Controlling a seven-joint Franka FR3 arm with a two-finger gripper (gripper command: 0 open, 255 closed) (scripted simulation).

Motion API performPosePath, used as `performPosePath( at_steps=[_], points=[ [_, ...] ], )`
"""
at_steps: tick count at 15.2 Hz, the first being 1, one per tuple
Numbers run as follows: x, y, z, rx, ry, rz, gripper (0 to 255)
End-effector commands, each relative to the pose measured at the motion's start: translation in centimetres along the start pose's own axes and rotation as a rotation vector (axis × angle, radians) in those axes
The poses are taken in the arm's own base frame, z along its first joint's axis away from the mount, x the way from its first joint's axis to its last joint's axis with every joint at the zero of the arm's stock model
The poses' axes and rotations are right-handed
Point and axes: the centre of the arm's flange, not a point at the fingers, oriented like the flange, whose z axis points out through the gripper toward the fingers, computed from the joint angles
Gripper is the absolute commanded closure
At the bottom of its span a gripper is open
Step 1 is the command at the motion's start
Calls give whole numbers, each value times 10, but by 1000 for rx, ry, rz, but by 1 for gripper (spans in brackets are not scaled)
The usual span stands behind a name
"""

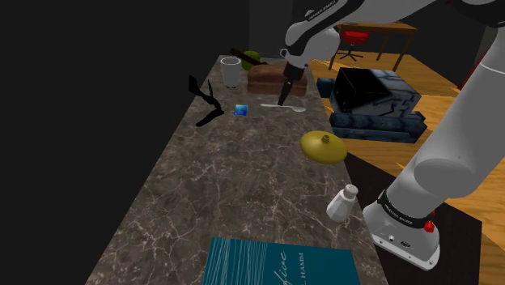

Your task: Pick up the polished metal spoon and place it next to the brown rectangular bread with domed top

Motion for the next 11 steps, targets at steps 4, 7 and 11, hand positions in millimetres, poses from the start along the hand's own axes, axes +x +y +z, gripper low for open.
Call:
performPosePath(
  at_steps=[4, 7, 11],
  points=[
    [0, 0, -44, 0, 0, 0, 0],
    [0, 0, -44, 0, 0, 0, 0],
    [0, 0, -44, 0, 0, 0, 0]
  ],
)
